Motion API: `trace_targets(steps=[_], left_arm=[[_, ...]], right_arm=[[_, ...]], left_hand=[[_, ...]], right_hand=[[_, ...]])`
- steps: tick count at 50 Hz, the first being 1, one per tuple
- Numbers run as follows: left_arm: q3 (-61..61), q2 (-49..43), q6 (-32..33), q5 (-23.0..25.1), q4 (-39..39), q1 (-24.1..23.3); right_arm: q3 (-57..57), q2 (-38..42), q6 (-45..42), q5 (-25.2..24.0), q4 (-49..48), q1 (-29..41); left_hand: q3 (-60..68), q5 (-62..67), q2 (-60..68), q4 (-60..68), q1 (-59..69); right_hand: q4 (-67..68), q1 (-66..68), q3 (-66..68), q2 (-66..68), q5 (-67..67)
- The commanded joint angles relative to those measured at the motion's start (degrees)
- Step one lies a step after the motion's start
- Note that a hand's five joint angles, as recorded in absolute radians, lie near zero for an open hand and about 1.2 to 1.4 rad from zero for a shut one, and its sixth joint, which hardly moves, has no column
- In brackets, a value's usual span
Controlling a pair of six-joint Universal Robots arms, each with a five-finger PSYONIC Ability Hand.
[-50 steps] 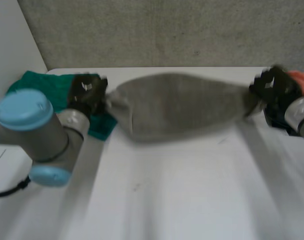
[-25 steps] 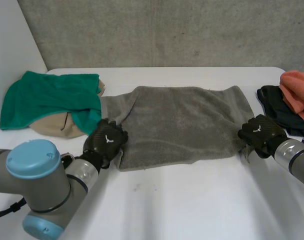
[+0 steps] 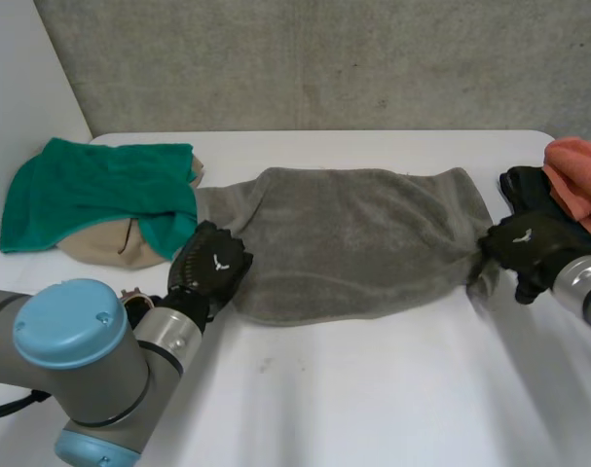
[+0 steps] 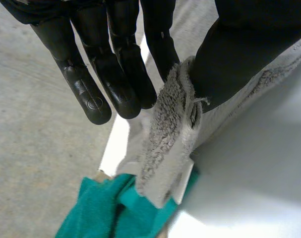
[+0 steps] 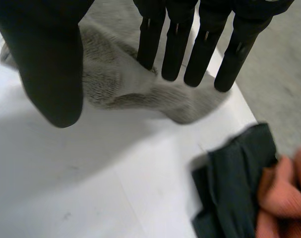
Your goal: Fold the laundry.
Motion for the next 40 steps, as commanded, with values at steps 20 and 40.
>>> trace_targets(steps=[20,40], left_arm=[[14.7,3.9,-17.8,-1.4,-9.9,1.0],[27.0,3.9,-27.8,-1.9,-19.6,3.0]], right_arm=[[9.5,-10.1,38.4,8.8,5.2,-2.7],[0.4,4.7,53.5,17.2,0.6,3.9]], left_hand=[[11.9,13.9,11.5,11.4,14.0],[11.9,13.9,11.5,11.4,14.0]], right_hand=[[-7.4,-8.5,-7.6,-7.7,-6.2],[-7.2,-8.3,-7.4,-7.5,-6.0]])
